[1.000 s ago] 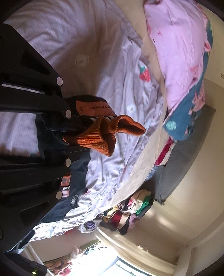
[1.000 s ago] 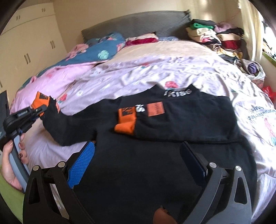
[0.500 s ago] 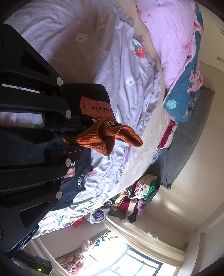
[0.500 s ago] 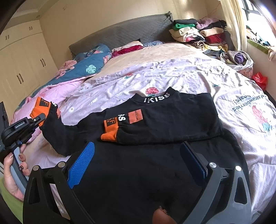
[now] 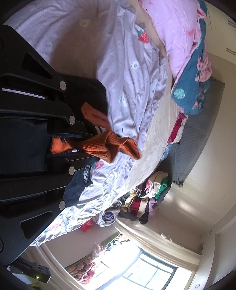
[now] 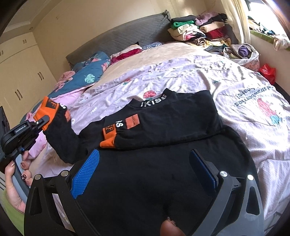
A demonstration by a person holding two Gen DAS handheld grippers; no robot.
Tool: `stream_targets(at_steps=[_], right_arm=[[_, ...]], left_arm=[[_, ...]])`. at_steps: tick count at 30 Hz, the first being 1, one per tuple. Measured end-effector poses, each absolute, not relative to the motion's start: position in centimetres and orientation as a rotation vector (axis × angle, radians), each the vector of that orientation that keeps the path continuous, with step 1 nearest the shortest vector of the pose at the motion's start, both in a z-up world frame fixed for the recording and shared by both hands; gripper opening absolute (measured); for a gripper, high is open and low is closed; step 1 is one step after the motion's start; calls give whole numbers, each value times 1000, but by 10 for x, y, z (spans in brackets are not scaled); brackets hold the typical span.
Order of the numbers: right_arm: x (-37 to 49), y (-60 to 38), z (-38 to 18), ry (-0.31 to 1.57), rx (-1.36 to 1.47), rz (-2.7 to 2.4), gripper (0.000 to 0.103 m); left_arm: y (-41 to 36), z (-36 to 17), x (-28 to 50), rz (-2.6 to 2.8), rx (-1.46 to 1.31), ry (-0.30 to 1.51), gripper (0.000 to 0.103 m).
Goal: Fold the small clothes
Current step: 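Carry the held cuff across the sweatshirt body with the left tool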
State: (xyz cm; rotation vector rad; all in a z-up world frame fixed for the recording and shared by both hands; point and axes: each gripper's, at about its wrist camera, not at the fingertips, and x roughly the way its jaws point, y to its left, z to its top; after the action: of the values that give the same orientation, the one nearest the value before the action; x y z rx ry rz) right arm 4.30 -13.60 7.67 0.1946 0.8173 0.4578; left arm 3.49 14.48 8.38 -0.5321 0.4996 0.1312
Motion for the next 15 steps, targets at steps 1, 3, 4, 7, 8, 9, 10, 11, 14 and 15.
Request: stream_targets(at_steps=[1,3,4,7,8,9,10,11,14,15], right_arm=[[43,-140,77,816,201,452,99],[44,-148,76,817,218,437,99],[44,-151,75,817,223,432,99],[42,-164,75,815,238,413,98],[42,-167,75,815,242,407,98],[42,-171,74,815,248,398,98],[43,-175,74,815,253,394,98],[43,-180,73,815,260,386,98],[45,-192,70,818,280,365,98],[45,-195,69,820,288,359,98]], left_arm=[[142,84,37,123,-529,501,6],[133,85,44,102,-517,507,6],[128,86,47,94,-512,510,6],[117,83,56,67,-515,528,6],[113,82,59,61,-512,532,6],[109,81,61,56,-507,535,6],[104,80,64,46,-502,539,6],[100,80,66,38,-499,544,6],[86,77,74,13,-488,558,6],[81,76,77,5,-483,563,6]])
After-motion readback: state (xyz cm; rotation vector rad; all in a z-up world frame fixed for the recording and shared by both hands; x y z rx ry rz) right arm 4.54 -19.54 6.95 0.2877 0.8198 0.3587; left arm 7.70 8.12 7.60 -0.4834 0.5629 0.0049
